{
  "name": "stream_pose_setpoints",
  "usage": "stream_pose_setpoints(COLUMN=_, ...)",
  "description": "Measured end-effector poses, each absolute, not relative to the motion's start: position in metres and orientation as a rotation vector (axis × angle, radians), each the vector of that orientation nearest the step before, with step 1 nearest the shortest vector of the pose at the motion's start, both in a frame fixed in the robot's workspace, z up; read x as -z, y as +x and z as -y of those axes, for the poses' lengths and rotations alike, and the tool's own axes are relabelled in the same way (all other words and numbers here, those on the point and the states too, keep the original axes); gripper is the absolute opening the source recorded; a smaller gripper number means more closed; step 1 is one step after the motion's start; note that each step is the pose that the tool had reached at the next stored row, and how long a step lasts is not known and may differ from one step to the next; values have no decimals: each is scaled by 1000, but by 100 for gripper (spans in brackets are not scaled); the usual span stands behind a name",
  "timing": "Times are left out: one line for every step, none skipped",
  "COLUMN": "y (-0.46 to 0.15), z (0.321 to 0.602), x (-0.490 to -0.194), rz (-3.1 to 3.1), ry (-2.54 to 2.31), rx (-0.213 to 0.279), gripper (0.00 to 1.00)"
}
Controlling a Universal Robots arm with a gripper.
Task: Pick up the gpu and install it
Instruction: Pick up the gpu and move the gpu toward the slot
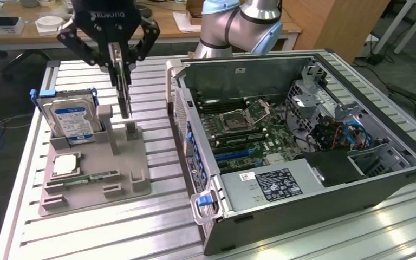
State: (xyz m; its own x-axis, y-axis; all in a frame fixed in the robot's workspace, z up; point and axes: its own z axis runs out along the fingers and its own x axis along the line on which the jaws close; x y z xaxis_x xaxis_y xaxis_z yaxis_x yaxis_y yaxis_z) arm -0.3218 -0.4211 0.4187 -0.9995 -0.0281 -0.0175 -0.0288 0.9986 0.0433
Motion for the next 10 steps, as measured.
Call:
stream_pose_setpoints(y=-322, z=421, x=-423, rz=-3124, ry=-44, rx=-68, gripper=26)
stream_pose_setpoints(y=-322, z=421, x=-427, rz=-3124, ry=-44, rx=-68, gripper=26)
stream_pose_setpoints(y=-321, z=421, x=-431, rz=-3123, ry=-44, rx=-68, gripper=26)
stream_pose_setpoints(y=-320, z=421, x=-433, rz=-3124, ry=-44, rx=-68, gripper=26)
stream_pose_setpoints(y=-318, z=421, x=-433, rz=-3124, ry=-43, rx=-68, gripper=26)
stream_pose_setpoints(y=-315, z=421, x=-433, rz=-3124, ry=-42, rx=-68, gripper=26)
stream_pose_setpoints(y=-312, z=421, x=-433, rz=-3124, ry=-42, rx=-68, gripper=26)
stream_pose_setpoints(y=-309, z=421, x=-433, rz=-3124, ry=-41, rx=-68, gripper=26)
stream_pose_setpoints(y=-307, z=421, x=-433, rz=-3124, ry=-41, rx=-68, gripper=26)
stream_pose_setpoints(y=-304, z=421, x=-433, rz=-3124, ry=-40, rx=-67, gripper=26)
